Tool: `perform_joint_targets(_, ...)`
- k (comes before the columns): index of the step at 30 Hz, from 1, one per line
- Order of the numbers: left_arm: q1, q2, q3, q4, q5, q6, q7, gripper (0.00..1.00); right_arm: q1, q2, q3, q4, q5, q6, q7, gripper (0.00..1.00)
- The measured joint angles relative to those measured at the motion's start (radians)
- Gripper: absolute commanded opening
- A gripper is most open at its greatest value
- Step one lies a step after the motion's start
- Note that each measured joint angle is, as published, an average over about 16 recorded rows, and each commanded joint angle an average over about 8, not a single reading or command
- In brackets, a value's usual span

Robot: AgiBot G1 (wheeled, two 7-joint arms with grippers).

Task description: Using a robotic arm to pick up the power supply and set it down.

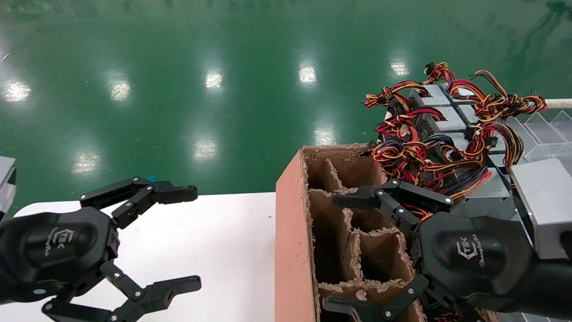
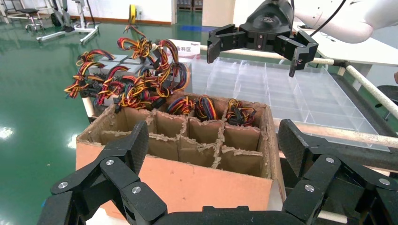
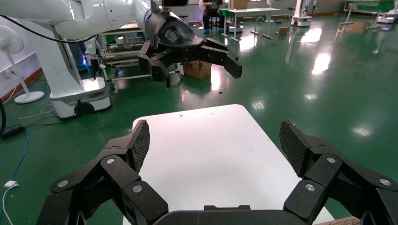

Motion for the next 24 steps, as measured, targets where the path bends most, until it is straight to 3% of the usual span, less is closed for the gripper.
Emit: perform_joint_targets(24,0.0,0.0,0.0,0.0,0.0,0.0,0.0,1.0,0.0,0.0,0.0,0.0,0.0,0.0,0.0,1.0)
